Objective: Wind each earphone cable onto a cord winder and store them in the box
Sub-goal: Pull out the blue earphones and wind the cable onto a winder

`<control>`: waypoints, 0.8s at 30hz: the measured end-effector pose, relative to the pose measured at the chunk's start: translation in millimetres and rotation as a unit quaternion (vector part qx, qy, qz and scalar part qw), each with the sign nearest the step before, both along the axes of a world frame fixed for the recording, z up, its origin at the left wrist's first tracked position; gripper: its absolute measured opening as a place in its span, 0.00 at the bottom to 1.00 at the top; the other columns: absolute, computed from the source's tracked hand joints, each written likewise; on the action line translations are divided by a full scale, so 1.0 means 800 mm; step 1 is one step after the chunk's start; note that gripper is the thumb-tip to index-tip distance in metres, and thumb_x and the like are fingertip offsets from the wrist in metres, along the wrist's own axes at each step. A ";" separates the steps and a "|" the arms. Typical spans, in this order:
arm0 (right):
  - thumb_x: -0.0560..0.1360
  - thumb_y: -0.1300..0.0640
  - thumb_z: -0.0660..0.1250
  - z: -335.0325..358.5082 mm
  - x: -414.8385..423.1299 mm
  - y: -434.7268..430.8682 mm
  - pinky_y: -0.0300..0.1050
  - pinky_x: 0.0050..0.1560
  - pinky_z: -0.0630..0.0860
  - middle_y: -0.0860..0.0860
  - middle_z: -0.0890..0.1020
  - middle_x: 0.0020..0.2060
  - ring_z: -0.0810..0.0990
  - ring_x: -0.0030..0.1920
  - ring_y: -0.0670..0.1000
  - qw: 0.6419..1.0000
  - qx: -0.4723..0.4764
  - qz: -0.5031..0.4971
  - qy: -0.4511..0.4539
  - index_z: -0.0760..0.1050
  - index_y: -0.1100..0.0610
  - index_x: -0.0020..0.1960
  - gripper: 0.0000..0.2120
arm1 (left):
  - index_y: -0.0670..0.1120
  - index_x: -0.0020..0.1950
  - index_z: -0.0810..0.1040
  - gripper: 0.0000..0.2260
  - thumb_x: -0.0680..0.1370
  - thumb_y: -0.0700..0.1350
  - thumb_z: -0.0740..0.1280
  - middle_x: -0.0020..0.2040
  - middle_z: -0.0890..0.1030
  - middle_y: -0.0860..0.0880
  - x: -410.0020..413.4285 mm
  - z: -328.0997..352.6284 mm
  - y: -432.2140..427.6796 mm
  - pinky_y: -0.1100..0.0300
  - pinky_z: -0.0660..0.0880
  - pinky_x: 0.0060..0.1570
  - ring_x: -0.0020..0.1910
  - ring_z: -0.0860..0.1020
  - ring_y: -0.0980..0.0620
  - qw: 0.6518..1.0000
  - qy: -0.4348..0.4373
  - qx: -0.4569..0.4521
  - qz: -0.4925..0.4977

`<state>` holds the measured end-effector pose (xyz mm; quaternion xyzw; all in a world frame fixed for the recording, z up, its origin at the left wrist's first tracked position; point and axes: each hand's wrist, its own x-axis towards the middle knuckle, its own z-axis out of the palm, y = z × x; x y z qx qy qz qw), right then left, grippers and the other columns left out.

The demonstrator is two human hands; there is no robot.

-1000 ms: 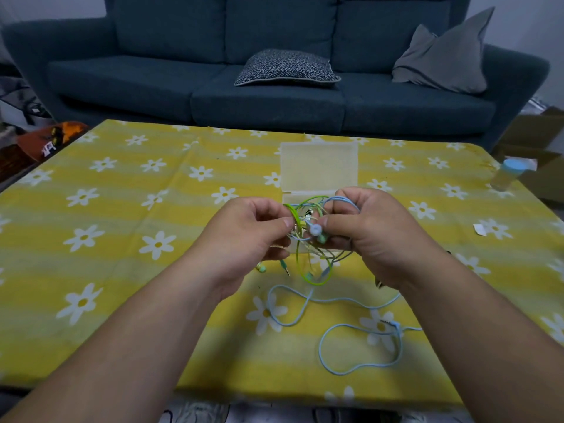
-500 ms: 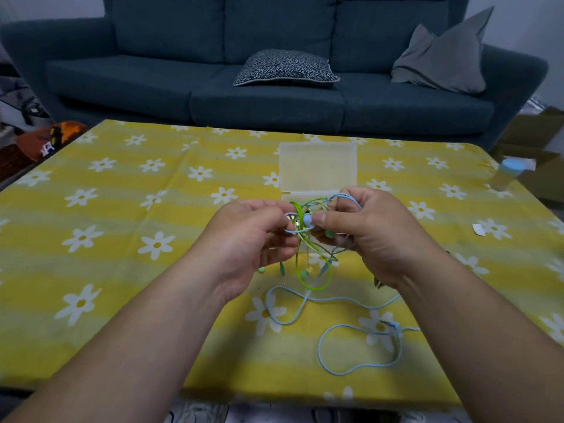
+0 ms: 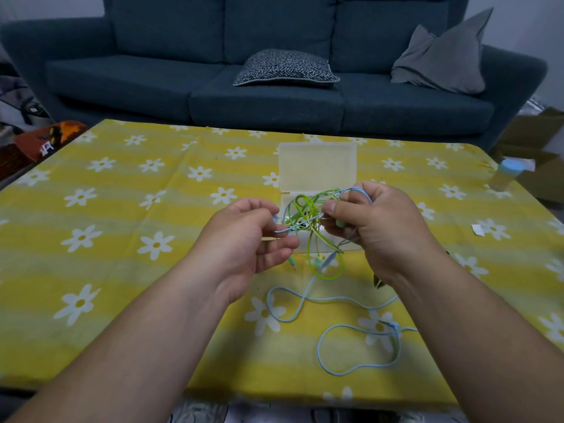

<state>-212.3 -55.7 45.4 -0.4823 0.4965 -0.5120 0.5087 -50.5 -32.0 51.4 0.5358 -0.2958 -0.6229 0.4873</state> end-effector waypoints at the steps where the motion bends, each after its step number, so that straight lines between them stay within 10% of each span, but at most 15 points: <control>1: 0.72 0.69 0.71 0.000 -0.001 0.000 0.49 0.41 0.80 0.56 0.74 0.30 0.80 0.31 0.52 1.000 0.003 -0.005 -0.002 0.71 0.61 0.41 0.09 | 0.45 0.48 0.76 0.12 0.77 0.31 0.57 0.38 0.78 0.42 0.000 0.000 0.000 0.61 0.78 0.26 0.28 0.82 0.47 1.000 -0.010 -0.002 0.001; 5: 0.79 0.61 0.66 0.007 0.000 0.000 0.48 0.40 0.79 0.54 0.84 0.34 0.81 0.32 0.52 0.999 0.021 0.001 -0.028 0.73 0.60 0.39 0.10 | 0.39 0.45 0.80 0.07 0.79 0.38 0.64 0.31 0.77 0.45 0.002 -0.002 0.003 0.62 0.74 0.26 0.25 0.79 0.49 0.987 -0.148 -0.043 -0.040; 9: 0.82 0.56 0.60 0.019 0.001 0.004 0.50 0.39 0.78 0.59 0.86 0.40 0.79 0.32 0.57 0.998 0.029 0.031 -0.053 0.75 0.64 0.44 0.14 | 0.44 0.39 0.82 0.12 0.77 0.51 0.70 0.25 0.74 0.49 0.007 -0.013 -0.002 0.63 0.65 0.26 0.23 0.71 0.52 0.902 -0.388 -0.189 -0.008; 16: 0.81 0.60 0.60 0.023 0.007 0.016 0.70 0.54 0.76 0.62 0.85 0.40 0.80 0.38 0.62 0.995 0.040 0.093 -0.017 0.77 0.64 0.44 0.11 | 0.53 0.49 0.79 0.12 0.69 0.49 0.77 0.50 0.78 0.55 0.005 -0.022 -0.004 0.66 0.71 0.50 0.52 0.76 0.60 0.863 -0.396 -0.309 -0.047; 24: 0.82 0.58 0.62 0.025 -0.004 0.007 0.57 0.45 0.79 0.59 0.85 0.42 0.84 0.36 0.57 0.988 0.018 0.076 0.136 0.73 0.62 0.36 0.17 | 0.48 0.47 0.77 0.11 0.72 0.37 0.75 0.36 0.74 0.49 0.020 -0.019 -0.011 0.54 0.72 0.36 0.33 0.72 0.53 0.907 -0.323 -0.257 -0.087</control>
